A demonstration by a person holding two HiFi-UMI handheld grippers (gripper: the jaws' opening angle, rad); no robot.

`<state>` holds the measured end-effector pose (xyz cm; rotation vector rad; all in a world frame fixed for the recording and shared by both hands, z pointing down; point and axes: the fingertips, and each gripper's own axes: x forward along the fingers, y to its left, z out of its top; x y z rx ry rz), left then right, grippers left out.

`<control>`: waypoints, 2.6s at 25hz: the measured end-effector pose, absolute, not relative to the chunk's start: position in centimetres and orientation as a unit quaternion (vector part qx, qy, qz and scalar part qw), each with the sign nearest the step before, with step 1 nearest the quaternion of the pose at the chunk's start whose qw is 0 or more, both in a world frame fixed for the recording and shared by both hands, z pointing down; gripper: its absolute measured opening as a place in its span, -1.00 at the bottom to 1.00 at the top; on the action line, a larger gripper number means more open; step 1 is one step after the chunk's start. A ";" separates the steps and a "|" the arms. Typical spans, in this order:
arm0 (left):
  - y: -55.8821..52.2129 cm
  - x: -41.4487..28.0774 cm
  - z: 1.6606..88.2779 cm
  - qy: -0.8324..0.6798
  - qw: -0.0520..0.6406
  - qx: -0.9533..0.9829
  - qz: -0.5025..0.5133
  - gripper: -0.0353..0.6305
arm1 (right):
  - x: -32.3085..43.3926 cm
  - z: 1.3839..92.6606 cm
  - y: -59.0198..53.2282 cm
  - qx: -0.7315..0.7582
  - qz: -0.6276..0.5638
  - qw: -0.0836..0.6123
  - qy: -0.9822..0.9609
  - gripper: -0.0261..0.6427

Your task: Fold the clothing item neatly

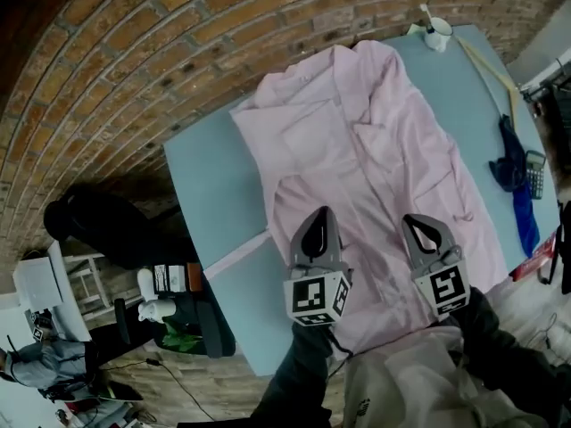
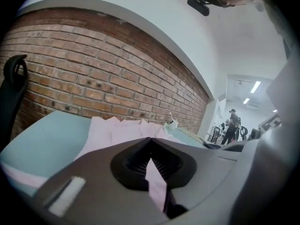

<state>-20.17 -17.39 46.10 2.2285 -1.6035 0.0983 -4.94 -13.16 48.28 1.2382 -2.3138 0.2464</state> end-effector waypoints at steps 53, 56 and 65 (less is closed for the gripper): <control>24.7 -22.1 62.1 -0.799 0.331 0.502 0.008 0.17 | 29.3 61.5 9.0 0.442 0.252 0.341 -0.791 -0.77; 25.3 -22.2 61.8 -0.802 0.340 0.492 -0.013 -0.16 | 28.6 61.3 9.8 0.422 0.290 0.333 -0.792 -0.82; 24.2 -19.0 59.5 -0.750 0.302 0.587 0.031 -0.71 | 29.7 60.1 11.1 0.455 0.229 0.359 -0.782 -0.53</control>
